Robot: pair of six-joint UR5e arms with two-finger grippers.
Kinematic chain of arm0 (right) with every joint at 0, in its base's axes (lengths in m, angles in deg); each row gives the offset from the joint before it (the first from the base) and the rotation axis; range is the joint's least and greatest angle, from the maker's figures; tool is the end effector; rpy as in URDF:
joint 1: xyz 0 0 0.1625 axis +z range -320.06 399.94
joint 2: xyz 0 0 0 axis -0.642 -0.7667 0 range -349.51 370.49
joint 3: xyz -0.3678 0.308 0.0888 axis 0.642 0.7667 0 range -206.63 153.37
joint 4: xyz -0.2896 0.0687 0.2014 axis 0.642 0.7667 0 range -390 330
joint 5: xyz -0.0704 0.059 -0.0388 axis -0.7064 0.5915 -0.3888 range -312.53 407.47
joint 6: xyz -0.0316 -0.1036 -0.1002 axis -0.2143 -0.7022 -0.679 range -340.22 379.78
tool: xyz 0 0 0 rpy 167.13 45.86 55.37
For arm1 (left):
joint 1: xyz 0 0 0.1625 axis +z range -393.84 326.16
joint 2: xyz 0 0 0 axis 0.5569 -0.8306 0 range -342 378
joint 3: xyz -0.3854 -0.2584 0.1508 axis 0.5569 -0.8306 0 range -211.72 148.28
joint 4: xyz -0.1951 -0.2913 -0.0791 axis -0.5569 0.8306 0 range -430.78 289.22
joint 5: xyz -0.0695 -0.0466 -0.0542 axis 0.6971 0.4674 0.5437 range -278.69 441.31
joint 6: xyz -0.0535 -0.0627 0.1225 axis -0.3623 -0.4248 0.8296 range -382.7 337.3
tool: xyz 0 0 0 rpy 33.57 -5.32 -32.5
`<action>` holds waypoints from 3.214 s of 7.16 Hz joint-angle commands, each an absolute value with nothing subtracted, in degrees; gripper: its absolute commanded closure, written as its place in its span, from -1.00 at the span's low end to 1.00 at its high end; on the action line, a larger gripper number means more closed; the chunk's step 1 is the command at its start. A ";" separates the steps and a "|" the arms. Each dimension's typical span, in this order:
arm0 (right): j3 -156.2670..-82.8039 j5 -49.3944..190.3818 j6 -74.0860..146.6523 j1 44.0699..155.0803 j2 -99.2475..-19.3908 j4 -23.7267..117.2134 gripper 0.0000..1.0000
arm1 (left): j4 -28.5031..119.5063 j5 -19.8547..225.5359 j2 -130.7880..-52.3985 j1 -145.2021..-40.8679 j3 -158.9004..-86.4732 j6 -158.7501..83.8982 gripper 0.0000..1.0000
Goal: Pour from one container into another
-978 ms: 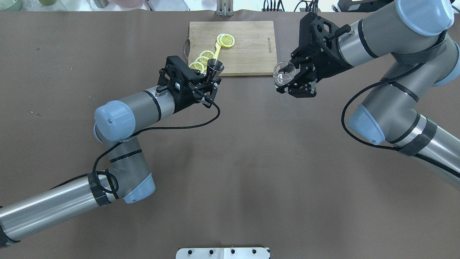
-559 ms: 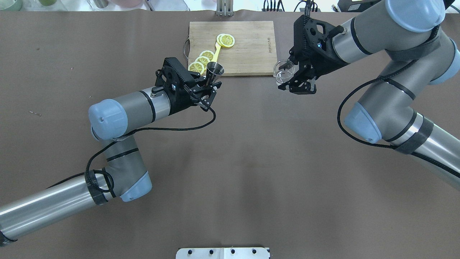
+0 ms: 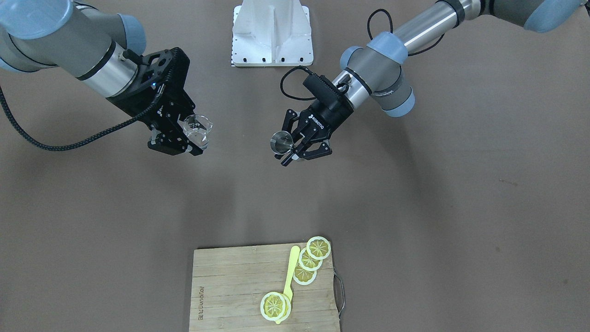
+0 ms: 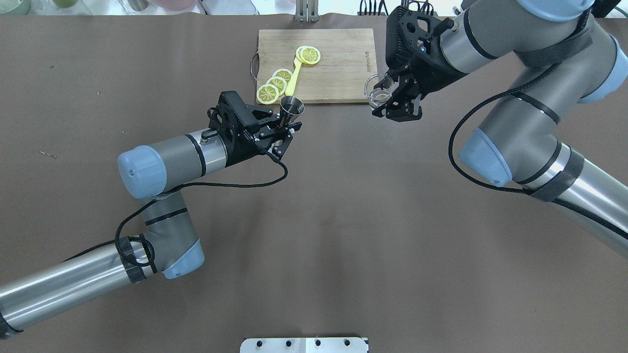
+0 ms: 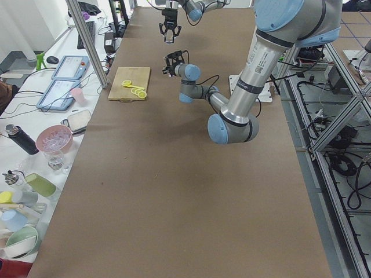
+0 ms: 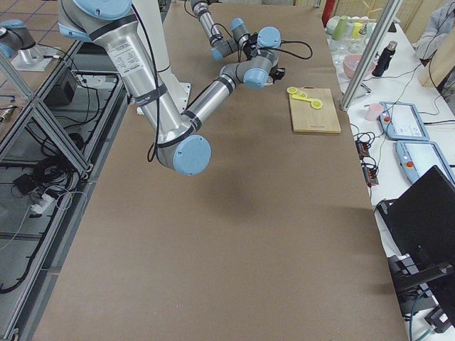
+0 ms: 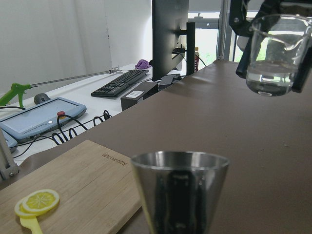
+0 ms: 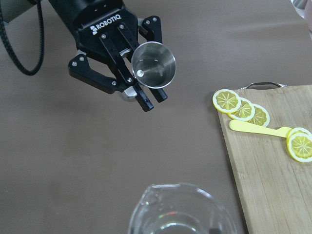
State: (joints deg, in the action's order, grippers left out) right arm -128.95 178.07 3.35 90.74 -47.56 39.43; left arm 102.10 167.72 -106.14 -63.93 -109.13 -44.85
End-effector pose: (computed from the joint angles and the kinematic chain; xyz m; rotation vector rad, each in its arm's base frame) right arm -0.3763 -0.5202 0.3008 1.0031 -0.8908 -1.2310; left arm 0.5360 -0.4754 0.3104 1.4179 1.1749 0.4071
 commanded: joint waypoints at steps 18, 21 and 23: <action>-136.82 173.59 -17.29 85.12 -42.60 64.27 1.00 | 113.09 157.00 -106.45 -52.82 -107.48 -41.69 1.00; -140.09 172.46 -17.31 84.42 -41.55 72.19 1.00 | 113.00 155.84 -106.89 -52.82 -107.30 -41.59 1.00; -139.92 169.83 -16.87 83.28 -40.05 75.27 1.00 | 112.91 155.84 -106.89 -52.82 -107.22 -41.50 1.00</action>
